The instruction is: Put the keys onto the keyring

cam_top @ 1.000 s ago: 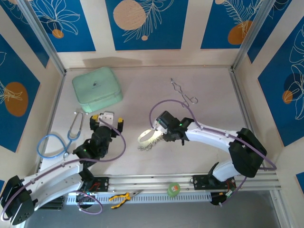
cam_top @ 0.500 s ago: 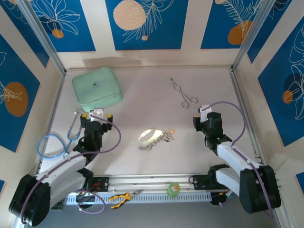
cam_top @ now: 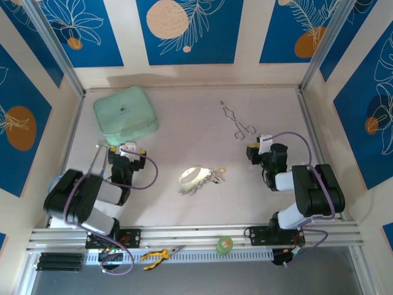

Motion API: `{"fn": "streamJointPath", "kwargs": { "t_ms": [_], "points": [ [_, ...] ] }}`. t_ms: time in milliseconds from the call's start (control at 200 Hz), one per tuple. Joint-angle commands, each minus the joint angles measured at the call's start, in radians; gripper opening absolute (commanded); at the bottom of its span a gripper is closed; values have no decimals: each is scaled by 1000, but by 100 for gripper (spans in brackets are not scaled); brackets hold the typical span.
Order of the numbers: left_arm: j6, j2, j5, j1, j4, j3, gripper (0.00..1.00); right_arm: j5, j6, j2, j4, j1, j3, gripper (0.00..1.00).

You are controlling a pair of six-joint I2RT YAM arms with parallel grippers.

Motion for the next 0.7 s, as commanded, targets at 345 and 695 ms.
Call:
{"fn": "streamJointPath", "kwargs": {
  "t_ms": [345, 695],
  "points": [
    [-55, 11, 32, 68, -69, 131, 100, -22, 67, 6, -69, -45, 114, 44],
    [-98, -2, 163, 132, -200, 184, 100, -15, 67, 6, -72, -43, 117, 54]
  ]
}}
